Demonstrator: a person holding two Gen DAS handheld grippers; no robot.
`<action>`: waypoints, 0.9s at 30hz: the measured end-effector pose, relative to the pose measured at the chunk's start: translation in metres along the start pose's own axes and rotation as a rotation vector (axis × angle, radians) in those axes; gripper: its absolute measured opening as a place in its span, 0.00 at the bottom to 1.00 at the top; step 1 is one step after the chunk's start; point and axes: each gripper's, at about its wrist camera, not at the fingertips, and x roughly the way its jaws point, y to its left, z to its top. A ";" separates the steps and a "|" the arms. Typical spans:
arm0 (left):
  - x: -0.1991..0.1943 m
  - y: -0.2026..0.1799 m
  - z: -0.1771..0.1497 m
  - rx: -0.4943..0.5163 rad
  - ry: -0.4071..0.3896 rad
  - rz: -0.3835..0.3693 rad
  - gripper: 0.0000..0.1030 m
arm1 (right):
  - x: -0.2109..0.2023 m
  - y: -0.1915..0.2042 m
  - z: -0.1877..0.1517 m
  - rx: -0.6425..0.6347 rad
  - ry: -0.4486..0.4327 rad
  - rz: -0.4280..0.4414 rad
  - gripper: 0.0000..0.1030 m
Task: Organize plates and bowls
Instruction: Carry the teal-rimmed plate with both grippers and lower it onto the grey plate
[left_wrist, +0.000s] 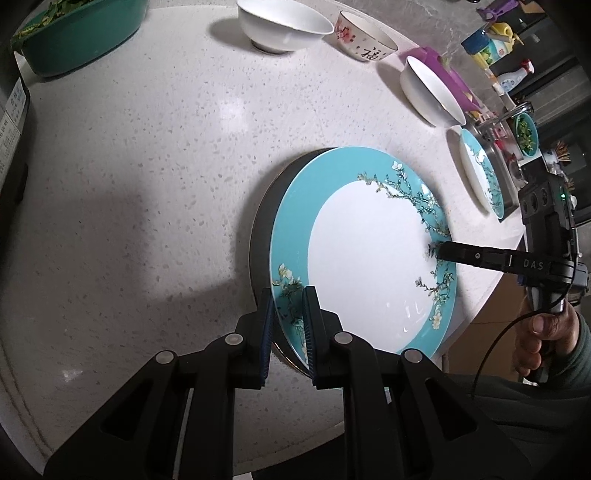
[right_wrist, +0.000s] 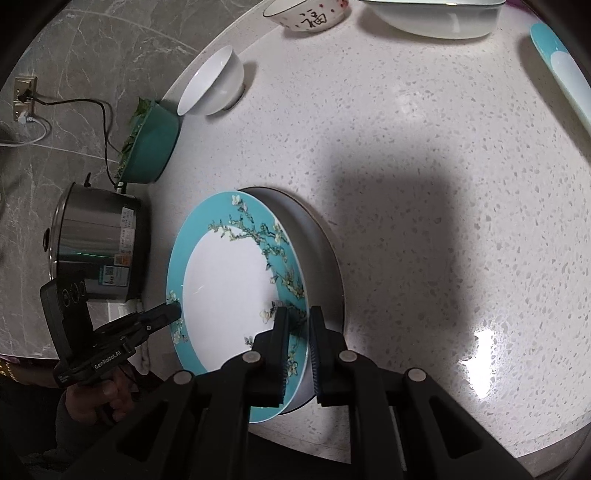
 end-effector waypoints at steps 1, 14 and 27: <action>0.001 -0.001 0.001 0.000 -0.005 -0.003 0.13 | 0.000 0.000 0.000 0.000 0.000 -0.002 0.13; 0.005 -0.022 0.008 0.088 -0.047 0.087 0.17 | 0.002 0.013 -0.001 -0.095 -0.031 -0.102 0.16; 0.006 -0.025 0.002 0.116 -0.075 0.126 0.17 | 0.007 0.035 -0.004 -0.188 -0.056 -0.233 0.24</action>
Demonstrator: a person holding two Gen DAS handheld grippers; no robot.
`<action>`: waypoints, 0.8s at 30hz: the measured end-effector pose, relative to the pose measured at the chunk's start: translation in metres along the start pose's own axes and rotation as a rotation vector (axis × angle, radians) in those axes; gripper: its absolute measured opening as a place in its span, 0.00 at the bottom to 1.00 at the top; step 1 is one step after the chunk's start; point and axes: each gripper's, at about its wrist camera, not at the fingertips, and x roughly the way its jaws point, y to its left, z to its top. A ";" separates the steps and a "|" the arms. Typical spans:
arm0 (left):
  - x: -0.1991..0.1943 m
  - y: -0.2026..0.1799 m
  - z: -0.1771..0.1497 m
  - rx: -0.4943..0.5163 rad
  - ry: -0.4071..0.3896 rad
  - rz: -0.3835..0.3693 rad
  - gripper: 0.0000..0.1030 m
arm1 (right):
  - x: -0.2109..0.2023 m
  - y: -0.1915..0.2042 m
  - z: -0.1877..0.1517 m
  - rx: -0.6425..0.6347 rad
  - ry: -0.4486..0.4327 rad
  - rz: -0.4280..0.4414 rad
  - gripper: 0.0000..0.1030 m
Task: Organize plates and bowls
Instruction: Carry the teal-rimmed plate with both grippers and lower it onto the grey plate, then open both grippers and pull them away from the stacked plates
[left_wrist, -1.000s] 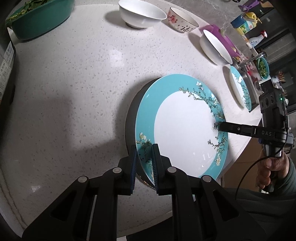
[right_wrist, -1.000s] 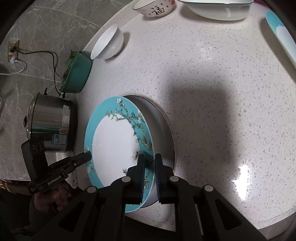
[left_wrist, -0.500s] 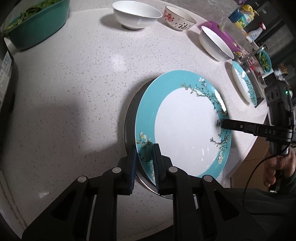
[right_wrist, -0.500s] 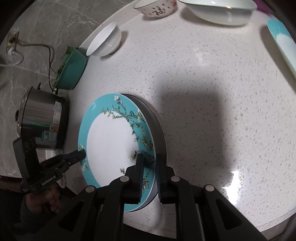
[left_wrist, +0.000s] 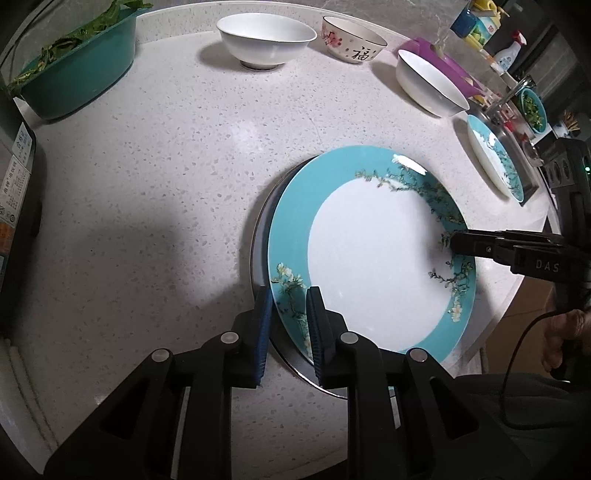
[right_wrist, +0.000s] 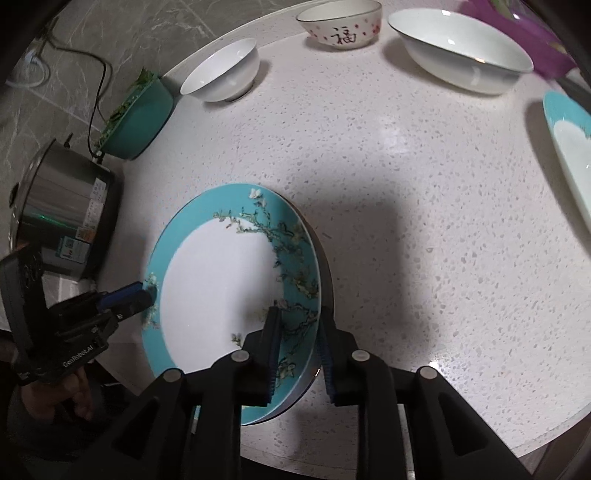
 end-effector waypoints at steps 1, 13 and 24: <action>0.000 0.000 0.000 0.001 -0.004 0.004 0.17 | 0.000 0.001 0.000 -0.006 -0.002 -0.005 0.25; -0.003 0.004 -0.007 0.002 -0.052 0.007 0.17 | 0.005 0.029 -0.007 -0.169 -0.047 -0.156 0.38; -0.017 0.010 -0.009 -0.052 -0.139 -0.032 0.56 | 0.007 0.041 -0.013 -0.239 -0.100 -0.249 0.56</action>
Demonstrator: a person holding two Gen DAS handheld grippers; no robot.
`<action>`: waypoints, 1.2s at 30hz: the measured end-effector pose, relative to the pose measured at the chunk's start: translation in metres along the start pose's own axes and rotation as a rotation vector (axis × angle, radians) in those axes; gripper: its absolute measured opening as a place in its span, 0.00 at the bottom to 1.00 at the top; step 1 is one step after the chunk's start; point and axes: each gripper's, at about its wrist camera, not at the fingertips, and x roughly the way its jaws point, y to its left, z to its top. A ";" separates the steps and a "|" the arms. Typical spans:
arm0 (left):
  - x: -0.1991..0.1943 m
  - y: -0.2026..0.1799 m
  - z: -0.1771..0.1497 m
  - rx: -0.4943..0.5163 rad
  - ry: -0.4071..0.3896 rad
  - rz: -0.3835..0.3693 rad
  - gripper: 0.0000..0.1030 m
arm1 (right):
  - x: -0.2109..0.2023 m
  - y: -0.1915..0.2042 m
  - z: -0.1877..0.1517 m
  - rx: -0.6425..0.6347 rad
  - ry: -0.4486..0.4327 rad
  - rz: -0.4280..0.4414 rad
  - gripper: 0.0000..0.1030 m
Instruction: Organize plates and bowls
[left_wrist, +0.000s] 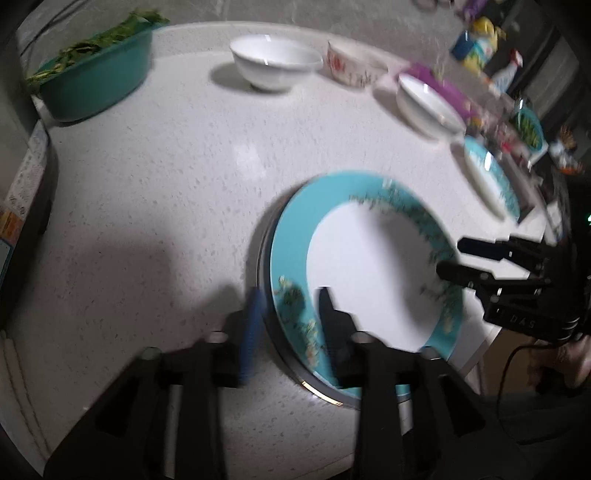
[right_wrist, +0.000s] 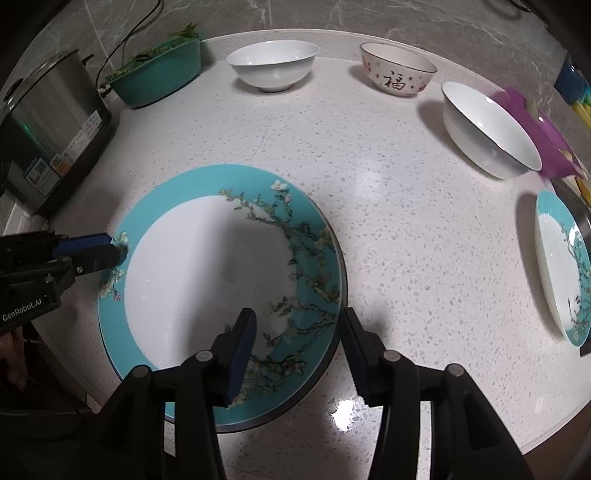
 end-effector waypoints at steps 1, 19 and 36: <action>-0.007 0.002 0.001 -0.029 -0.036 -0.025 0.67 | -0.005 -0.005 0.001 0.016 -0.018 -0.004 0.60; -0.055 -0.153 0.042 0.050 -0.190 -0.617 1.00 | -0.142 -0.148 -0.081 0.563 -0.551 0.671 1.00; 0.099 -0.335 0.145 -0.096 -0.229 -0.144 1.00 | -0.138 -0.405 -0.058 0.447 -0.449 0.406 1.00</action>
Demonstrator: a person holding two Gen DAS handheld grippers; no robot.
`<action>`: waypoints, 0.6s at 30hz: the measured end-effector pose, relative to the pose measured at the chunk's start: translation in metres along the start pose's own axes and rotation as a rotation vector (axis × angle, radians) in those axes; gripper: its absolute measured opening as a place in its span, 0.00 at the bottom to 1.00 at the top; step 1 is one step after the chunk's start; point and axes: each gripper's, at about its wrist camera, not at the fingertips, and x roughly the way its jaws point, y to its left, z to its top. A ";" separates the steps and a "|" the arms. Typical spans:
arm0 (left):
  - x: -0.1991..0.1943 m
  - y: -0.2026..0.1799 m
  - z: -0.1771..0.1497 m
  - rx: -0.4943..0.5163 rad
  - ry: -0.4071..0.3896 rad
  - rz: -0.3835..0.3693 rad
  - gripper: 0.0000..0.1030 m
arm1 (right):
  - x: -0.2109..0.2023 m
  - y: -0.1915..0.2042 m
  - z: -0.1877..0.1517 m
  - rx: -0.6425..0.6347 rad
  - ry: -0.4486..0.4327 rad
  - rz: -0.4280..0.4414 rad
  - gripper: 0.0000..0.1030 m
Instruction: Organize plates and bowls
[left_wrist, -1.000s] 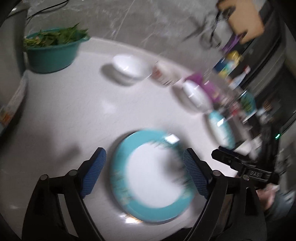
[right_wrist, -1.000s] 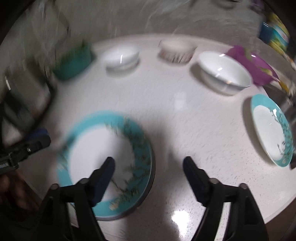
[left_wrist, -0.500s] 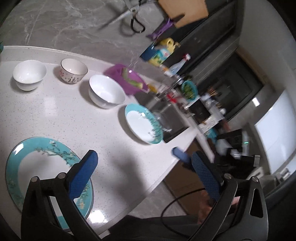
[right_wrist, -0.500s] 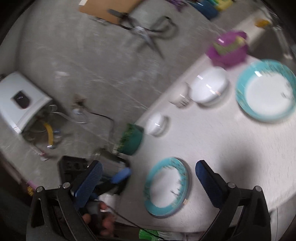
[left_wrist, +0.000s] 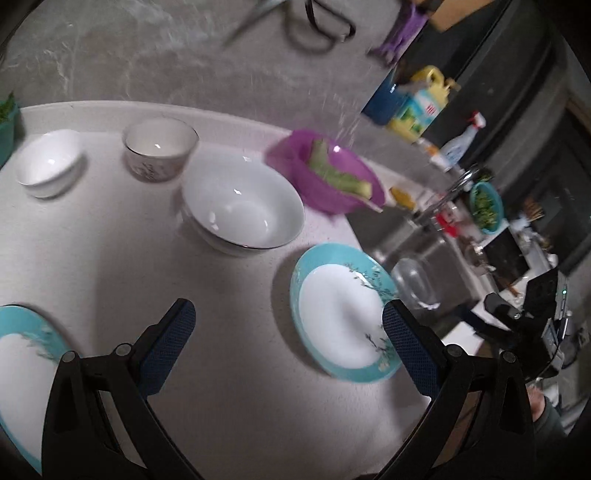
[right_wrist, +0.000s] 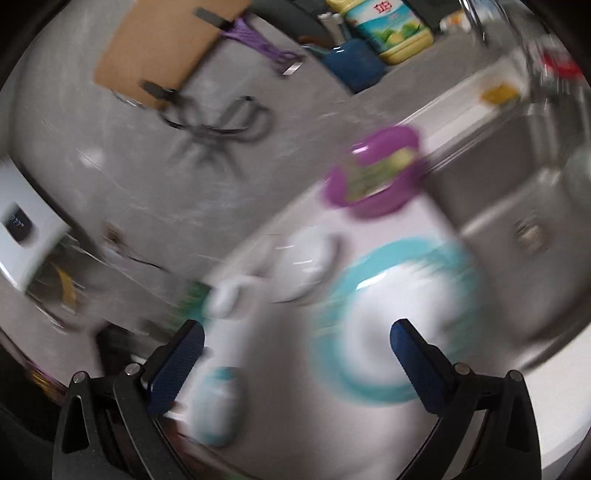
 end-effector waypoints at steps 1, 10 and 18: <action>0.014 -0.007 0.001 0.011 0.007 0.006 1.00 | 0.004 -0.011 0.007 -0.015 0.024 -0.029 1.00; 0.124 -0.042 -0.004 0.168 0.180 0.107 0.98 | 0.054 -0.085 0.020 -0.003 0.237 -0.048 0.92; 0.171 -0.040 -0.002 0.155 0.226 0.161 0.98 | 0.088 -0.091 0.013 0.014 0.341 0.016 0.63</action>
